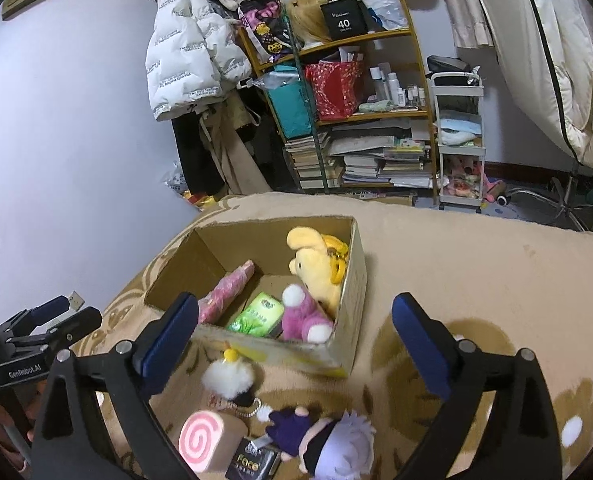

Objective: Organize soft objects
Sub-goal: 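Move both grippers back toward the white-haired doll and swirl cushion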

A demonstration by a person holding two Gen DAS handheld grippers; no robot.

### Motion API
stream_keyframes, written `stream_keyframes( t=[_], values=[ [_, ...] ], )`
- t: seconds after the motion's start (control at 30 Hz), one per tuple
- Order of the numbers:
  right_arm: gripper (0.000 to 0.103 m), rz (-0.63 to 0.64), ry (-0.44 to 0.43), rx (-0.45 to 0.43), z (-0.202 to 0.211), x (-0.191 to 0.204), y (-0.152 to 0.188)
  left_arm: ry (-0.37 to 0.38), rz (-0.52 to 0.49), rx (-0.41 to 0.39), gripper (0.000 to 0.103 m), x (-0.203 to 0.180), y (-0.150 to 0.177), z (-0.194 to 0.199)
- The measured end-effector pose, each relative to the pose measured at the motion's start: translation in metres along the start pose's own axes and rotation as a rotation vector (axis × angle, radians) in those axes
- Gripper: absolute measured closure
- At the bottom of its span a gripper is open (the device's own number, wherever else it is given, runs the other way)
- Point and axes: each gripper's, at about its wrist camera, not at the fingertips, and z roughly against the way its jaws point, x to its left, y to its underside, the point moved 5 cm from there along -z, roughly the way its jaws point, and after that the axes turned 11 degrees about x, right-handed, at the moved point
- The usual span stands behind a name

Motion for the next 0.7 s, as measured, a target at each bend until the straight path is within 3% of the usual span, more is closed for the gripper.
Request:
stream_keyframes(
  t=[0.7],
  values=[
    [0.002,-0.098,0.041,0.211,-0.011,-0.011,0.058,0.028,-0.057,0.196,0.002,-0.022,0.043,-0.019]
  ],
)
